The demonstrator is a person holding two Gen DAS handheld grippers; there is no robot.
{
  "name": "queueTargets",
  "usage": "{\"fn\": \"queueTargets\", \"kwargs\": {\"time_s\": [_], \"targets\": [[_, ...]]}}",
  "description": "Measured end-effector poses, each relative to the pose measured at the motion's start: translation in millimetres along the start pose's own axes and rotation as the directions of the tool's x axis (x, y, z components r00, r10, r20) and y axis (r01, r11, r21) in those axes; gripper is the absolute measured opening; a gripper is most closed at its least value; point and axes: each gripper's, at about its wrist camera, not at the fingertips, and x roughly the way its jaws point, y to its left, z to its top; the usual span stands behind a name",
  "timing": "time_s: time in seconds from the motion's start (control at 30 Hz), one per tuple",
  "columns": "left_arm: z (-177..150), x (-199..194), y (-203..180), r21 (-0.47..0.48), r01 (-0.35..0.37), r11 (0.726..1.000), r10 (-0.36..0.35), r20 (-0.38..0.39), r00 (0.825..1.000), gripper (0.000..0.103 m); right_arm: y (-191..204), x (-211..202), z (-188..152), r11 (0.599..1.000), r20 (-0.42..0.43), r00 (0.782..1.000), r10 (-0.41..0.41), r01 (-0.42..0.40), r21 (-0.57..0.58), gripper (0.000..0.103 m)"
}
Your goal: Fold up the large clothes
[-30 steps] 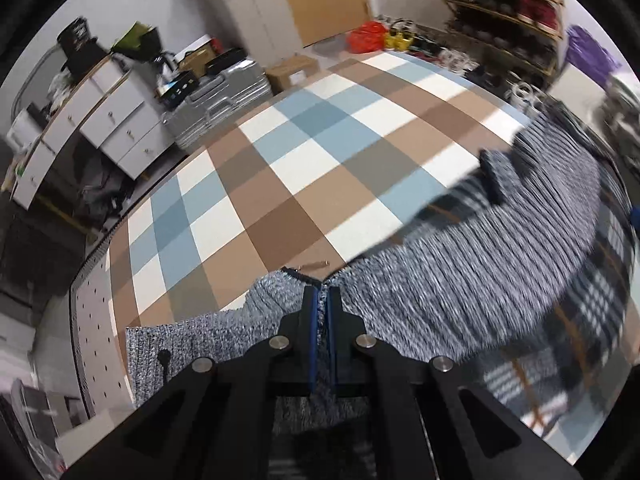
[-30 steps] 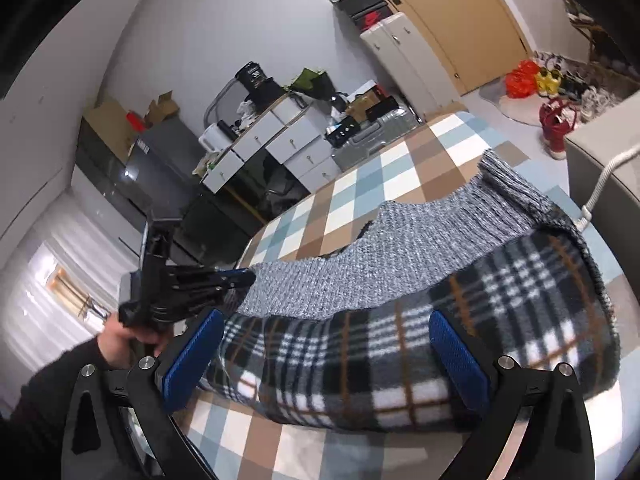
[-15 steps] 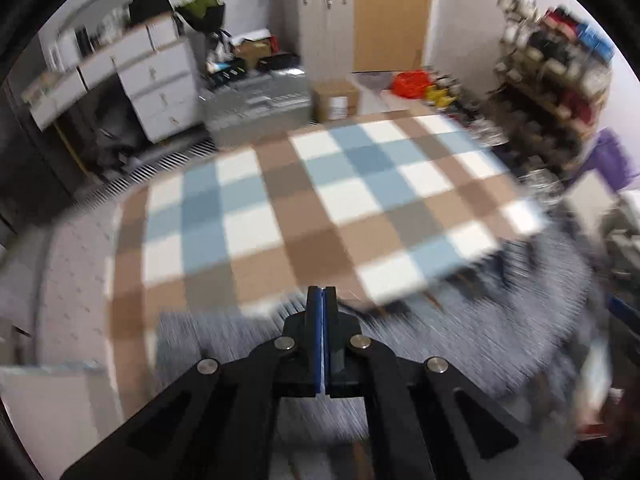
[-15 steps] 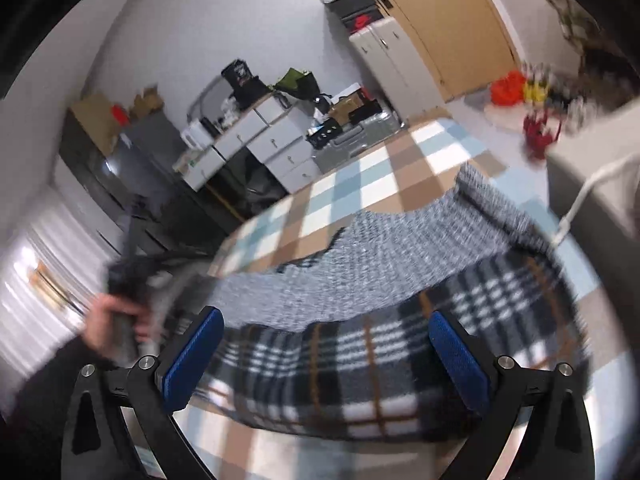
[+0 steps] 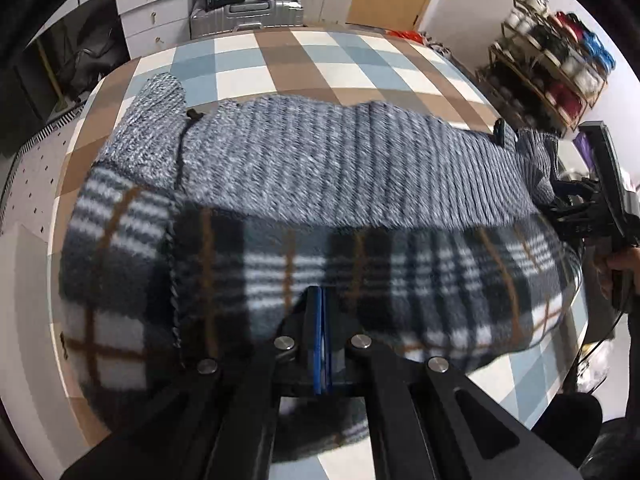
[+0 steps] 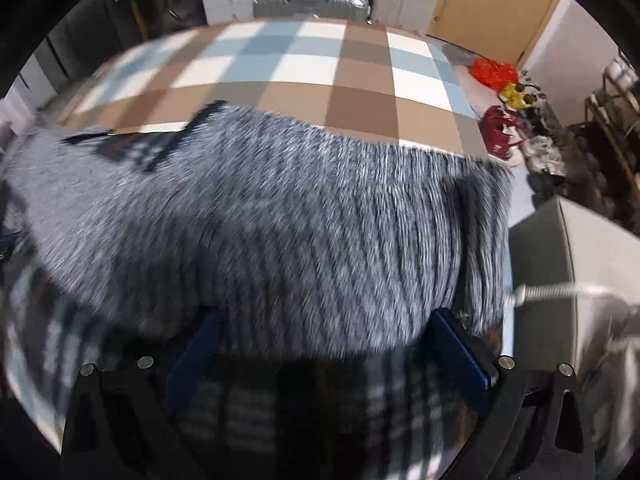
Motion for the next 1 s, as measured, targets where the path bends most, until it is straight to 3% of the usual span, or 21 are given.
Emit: {"fn": "queueTargets", "kwargs": {"time_s": [0.13,0.3,0.4,0.47,0.5,0.57,0.67,0.73,0.8,0.83,0.93,1.0], "targets": [[12,11,0,0.031,-0.004,1.0,0.004,0.005,1.0,0.0,2,7,16,0.999,0.009,0.999,-0.037,0.037,-0.033,0.103],[8,7,4,-0.008,0.036,0.999,-0.036,0.019,0.999,0.0,-3,2,21,1.0,0.03,0.999,-0.029,0.029,-0.012,0.103],[0,-12,0,-0.008,0.02,1.0,-0.02,0.046,0.999,0.0,-29,-34,8,0.991,0.15,0.985,0.079,-0.093,0.092,0.103],[-12,-34,-1,-0.019,0.011,1.0,-0.009,0.095,0.995,0.0,-65,-70,-29,0.927,0.285,0.932,0.226,-0.296,0.233,0.103],[-20,-45,-2,-0.033,0.031,0.999,-0.026,0.124,0.992,0.0,-75,-79,-43,0.896,0.322,0.909,0.265,-0.355,0.265,0.103],[-36,-65,-3,-0.081,0.104,0.991,-0.089,0.171,0.981,0.0,-98,-100,-97,0.767,0.439,0.81,0.388,-0.548,0.333,0.103],[-66,-82,-5,-0.173,0.23,0.958,-0.186,0.235,0.954,0.0,-101,-99,-148,0.607,0.492,0.702,0.515,-0.704,0.369,0.103],[-72,-76,-9,-0.23,0.298,0.926,-0.244,0.238,0.94,0.0,-92,-88,-155,0.525,0.479,0.67,0.568,-0.742,0.417,0.103],[-78,-65,-13,-0.304,0.358,0.883,-0.296,0.232,0.927,0.0,-78,-71,-160,0.481,0.439,0.66,0.609,-0.748,0.457,0.103],[-77,-60,-13,-0.327,0.372,0.869,-0.309,0.231,0.923,0.0,-72,-58,-159,0.459,0.417,0.661,0.624,-0.741,0.49,0.103],[-79,-41,-9,-0.456,0.409,0.791,-0.329,0.248,0.911,0.0,-63,-27,-143,0.345,0.42,0.614,0.669,-0.756,0.556,0.103],[-82,-30,-4,-0.515,0.43,0.741,-0.332,0.275,0.902,0.0,-59,-16,-135,0.305,0.425,0.606,0.673,-0.75,0.586,0.103]]}}
